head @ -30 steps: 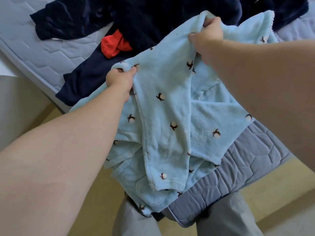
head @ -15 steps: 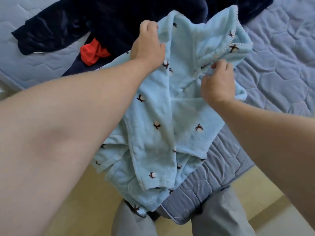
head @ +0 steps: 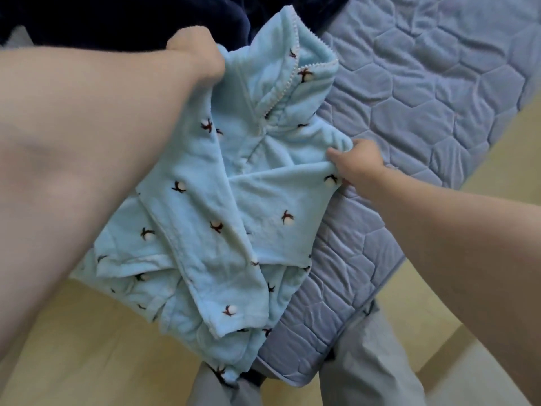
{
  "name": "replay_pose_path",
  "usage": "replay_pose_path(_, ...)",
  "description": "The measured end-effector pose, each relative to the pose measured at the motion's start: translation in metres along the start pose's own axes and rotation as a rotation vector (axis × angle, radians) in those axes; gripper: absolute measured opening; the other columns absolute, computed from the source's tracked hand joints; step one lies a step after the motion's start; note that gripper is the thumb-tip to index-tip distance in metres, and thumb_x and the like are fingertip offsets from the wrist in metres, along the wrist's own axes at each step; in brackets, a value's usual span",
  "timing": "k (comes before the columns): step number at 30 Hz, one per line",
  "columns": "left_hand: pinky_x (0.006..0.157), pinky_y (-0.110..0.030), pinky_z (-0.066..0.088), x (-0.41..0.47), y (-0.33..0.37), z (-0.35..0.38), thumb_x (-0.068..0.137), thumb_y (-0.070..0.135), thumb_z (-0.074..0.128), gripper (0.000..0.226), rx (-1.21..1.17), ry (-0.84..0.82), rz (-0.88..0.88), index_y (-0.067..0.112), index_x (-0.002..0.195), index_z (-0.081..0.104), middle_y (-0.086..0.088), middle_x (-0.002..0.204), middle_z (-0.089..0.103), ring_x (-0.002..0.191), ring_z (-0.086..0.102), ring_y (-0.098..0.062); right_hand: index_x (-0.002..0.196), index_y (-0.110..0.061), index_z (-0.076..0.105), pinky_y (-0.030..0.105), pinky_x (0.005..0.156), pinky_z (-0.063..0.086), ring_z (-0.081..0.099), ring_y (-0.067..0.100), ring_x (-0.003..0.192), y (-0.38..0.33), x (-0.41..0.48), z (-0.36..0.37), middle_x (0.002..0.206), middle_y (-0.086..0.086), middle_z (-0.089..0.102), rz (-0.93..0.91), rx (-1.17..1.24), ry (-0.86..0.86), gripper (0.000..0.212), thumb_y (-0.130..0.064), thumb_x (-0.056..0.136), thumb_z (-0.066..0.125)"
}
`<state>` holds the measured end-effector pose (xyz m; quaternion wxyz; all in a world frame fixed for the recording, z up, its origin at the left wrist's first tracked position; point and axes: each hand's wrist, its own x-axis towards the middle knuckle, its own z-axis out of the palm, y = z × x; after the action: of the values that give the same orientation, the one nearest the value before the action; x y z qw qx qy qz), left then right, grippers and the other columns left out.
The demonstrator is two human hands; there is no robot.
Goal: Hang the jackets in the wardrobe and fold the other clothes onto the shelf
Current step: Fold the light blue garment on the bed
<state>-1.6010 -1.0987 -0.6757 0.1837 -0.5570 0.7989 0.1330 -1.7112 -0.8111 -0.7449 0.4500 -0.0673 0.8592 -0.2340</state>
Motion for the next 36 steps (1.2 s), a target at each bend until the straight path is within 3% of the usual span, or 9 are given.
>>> replay_pose_path(6,0.05,-0.021,0.057,-0.03,0.0,-0.032,0.107,0.018,0.029,0.04,-0.777,-0.184,-0.546,-0.002,0.13,0.054,-0.017,0.094,0.076,0.045,0.063,-0.023,0.102,-0.005,0.056,0.045,0.062,0.063,0.069,0.03,0.084,-0.006,-0.056,0.006,0.098,0.011,0.064,-0.061,0.263,-0.002,0.02,-0.018,0.088,0.063)
replay_pose_path(8,0.067,-0.022,0.061,-0.049,-0.02,-0.039,0.104,0.023,0.038,0.028,-0.904,-0.156,-0.559,0.005,0.103,0.059,-0.01,0.068,0.073,0.058,0.072,-0.016,0.092,-0.016,0.053,0.042,0.063,0.059,0.066,0.022,0.079,-0.006,-0.09,0.015,0.088,0.002,0.062,-0.18,0.153,0.018,0.016,-0.028,0.086,0.061)
replay_pose_path(10,0.068,-0.029,0.063,-0.067,-0.047,-0.045,0.1,0.031,0.049,0.025,-1.013,-0.079,-0.515,0.011,0.089,0.057,-0.007,0.077,0.072,0.072,0.076,-0.018,0.084,-0.024,0.047,0.034,0.058,0.049,0.06,0.012,0.072,-0.003,-0.125,0.028,0.08,-0.006,0.06,-0.277,0.069,-0.025,0.019,-0.036,0.086,0.062)
replay_pose_path(15,0.071,-0.032,0.063,-0.101,-0.125,-0.044,0.079,0.035,0.077,0.032,-1.057,-0.075,-0.52,0.014,0.101,0.07,-0.003,0.096,0.077,0.076,0.076,-0.017,0.103,-0.022,0.047,0.038,0.065,0.048,0.06,0.016,0.078,0.011,-0.2,0.078,0.084,-0.009,0.061,-0.414,-0.17,-0.218,0.033,-0.044,0.085,0.064)
replay_pose_path(17,0.078,-0.032,0.061,-0.116,-0.156,-0.038,0.08,0.017,0.071,0.009,-1.008,-0.098,-0.484,0.015,0.087,0.066,-0.003,0.092,0.073,0.081,0.073,-0.016,0.11,-0.023,0.041,0.037,0.062,0.043,0.057,0.023,0.075,0.017,-0.225,0.101,0.082,-0.007,0.059,-0.516,-0.312,-0.278,0.041,-0.046,0.084,0.062)
replay_pose_path(20,0.056,-0.022,0.049,-0.15,-0.201,-0.032,0.076,0.003,0.06,0.022,-0.975,-0.029,-0.419,0.021,0.068,0.052,0.005,0.07,0.056,0.07,0.058,-0.014,0.113,-0.021,0.035,0.033,0.048,0.027,0.045,0.026,0.055,0.026,-0.259,0.138,0.063,-0.009,0.045,-0.758,-0.502,-0.336,0.043,-0.042,0.083,0.056)
replay_pose_path(23,0.058,-0.024,0.037,-0.186,-0.256,-0.012,0.058,-0.008,0.046,0.029,-1.103,0.027,-0.451,0.021,0.061,0.047,0.001,0.076,0.055,0.082,0.052,-0.02,0.109,-0.02,0.031,0.028,0.043,0.015,0.038,0.025,0.045,0.037,-0.286,0.172,0.059,-0.009,0.036,-0.95,-0.677,-0.453,0.036,-0.025,0.081,0.054)
replay_pose_path(30,0.041,-0.016,0.027,-0.249,-0.364,0.058,0.054,-0.012,0.035,0.042,-1.096,0.041,-0.6,0.024,0.069,0.049,0.011,0.09,0.064,0.084,0.052,-0.015,0.132,-0.021,0.033,0.033,0.043,0.025,0.041,0.029,0.054,0.069,-0.313,0.235,0.1,0.007,0.042,-1.192,-1.185,-0.693,0.05,-0.009,0.087,0.052)
replay_pose_path(36,0.078,-0.028,0.047,-0.278,-0.404,0.127,0.084,-0.005,0.048,0.034,-0.944,0.084,-0.744,0.021,0.106,0.046,-0.006,0.128,0.049,0.109,0.051,-0.023,0.147,-0.022,0.027,0.035,0.048,0.023,0.058,0.031,0.086,0.091,-0.316,0.274,0.126,0.01,0.043,-1.205,-1.483,-0.813,0.065,-0.016,0.09,0.059)
